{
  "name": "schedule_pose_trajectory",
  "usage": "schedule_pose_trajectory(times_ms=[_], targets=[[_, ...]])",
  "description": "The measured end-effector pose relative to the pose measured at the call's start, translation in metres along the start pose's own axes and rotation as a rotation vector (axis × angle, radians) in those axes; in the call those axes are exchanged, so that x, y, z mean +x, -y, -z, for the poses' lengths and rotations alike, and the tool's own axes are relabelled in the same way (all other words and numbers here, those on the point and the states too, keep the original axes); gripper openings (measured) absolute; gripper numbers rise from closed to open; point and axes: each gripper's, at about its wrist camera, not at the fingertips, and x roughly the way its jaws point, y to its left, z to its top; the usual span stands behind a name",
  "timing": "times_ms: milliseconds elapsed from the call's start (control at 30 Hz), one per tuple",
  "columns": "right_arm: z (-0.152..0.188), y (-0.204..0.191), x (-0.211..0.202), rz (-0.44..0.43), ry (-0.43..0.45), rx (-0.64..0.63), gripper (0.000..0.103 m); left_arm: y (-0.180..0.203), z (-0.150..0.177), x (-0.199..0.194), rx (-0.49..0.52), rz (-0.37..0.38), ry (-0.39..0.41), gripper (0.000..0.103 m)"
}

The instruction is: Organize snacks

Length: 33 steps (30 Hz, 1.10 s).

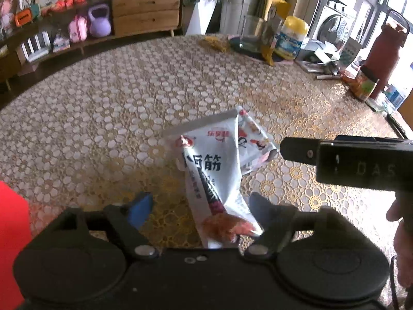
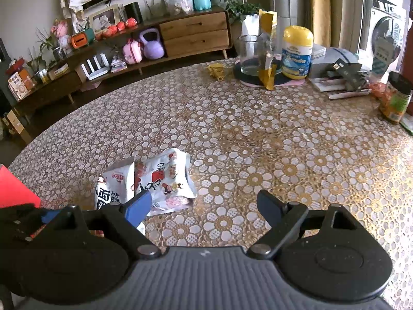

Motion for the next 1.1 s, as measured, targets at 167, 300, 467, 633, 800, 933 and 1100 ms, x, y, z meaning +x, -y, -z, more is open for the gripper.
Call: schedule_pose_trajectory(times_ms=[167,300,467,633,800,933,1100], targets=[[-0.003,-0.006,0.014,-0.016,-0.006,0.023,0.089,-0.002,0.000,0.008,-0.018,0.029,-0.015,0.057],[-0.006,-0.010,0.023,-0.027,-0.007,0.044,0.089,-0.001,0.000,0.007,-0.008,0.039,-0.009,0.038],[-0.010,-0.019,0.029,-0.046,-0.004,0.042,0.089,-0.009,-0.001,0.001,-0.040,0.019,-0.001,0.033],[-0.012,-0.028,0.039,-0.049,-0.014,0.036,0.089,-0.032,0.002,-0.010,-0.141,-0.027,0.015,0.029],[-0.010,-0.038,0.055,-0.036,-0.039,0.025,0.089,-0.047,0.002,-0.014,-0.177,-0.070,0.024,0.028],[-0.009,-0.041,0.067,-0.017,-0.049,0.024,0.089,-0.051,0.001,-0.013,-0.182,-0.067,0.027,0.028],[-0.009,-0.045,0.080,0.015,-0.053,0.013,0.089,-0.053,0.002,-0.013,-0.174,-0.067,0.027,0.028]])
